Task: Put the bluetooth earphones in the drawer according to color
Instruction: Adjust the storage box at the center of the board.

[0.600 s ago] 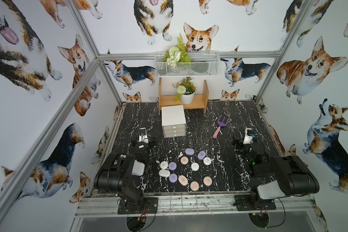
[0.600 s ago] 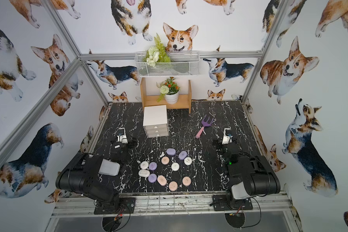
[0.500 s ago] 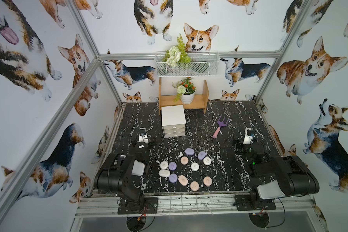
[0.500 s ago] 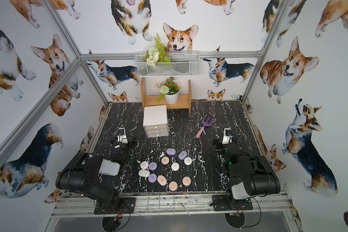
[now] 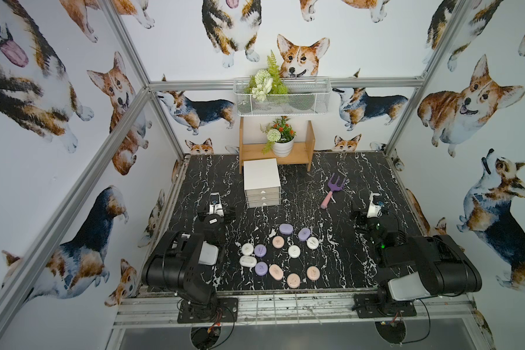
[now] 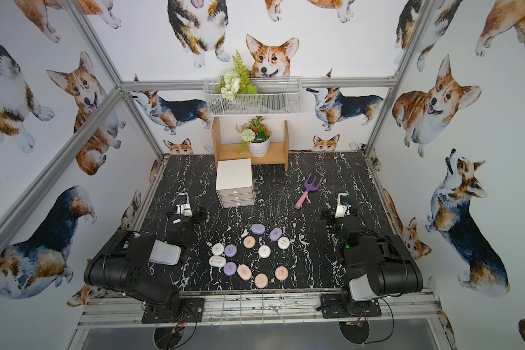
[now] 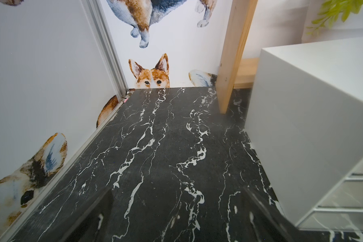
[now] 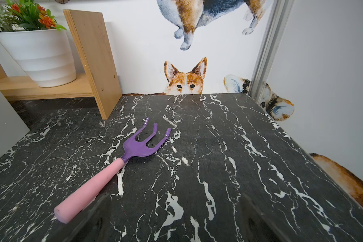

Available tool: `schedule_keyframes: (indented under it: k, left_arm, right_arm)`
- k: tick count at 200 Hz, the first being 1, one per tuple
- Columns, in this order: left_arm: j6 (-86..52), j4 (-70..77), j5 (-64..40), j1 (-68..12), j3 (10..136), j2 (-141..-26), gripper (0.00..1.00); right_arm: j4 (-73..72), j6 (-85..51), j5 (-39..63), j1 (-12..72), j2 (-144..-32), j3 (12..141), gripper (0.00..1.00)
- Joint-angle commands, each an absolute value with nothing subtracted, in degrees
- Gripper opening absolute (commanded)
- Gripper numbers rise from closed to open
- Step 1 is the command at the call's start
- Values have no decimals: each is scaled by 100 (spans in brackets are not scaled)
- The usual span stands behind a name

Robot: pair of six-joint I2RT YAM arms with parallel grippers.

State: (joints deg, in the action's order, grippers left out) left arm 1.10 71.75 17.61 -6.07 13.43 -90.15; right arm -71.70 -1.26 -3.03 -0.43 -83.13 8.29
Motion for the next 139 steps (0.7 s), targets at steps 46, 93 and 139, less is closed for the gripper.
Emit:
schedule_keyframes:
  k: [46,93,139]
  left_arm:
    - [132,7294,1767,-606,1362,-9009,100]
    - [124,7310,1767,-608,1345,-9000,100]
    - [115,7257,1755,-613,1373,-9000,100]
  right_arm:
    - [-7208,-155,-264,-44,-8297,844,100]
    - [-7209,-153,-256,-40,-8297,844,100]
    - [-7172,-166,-231,-56,-8309,870,100]
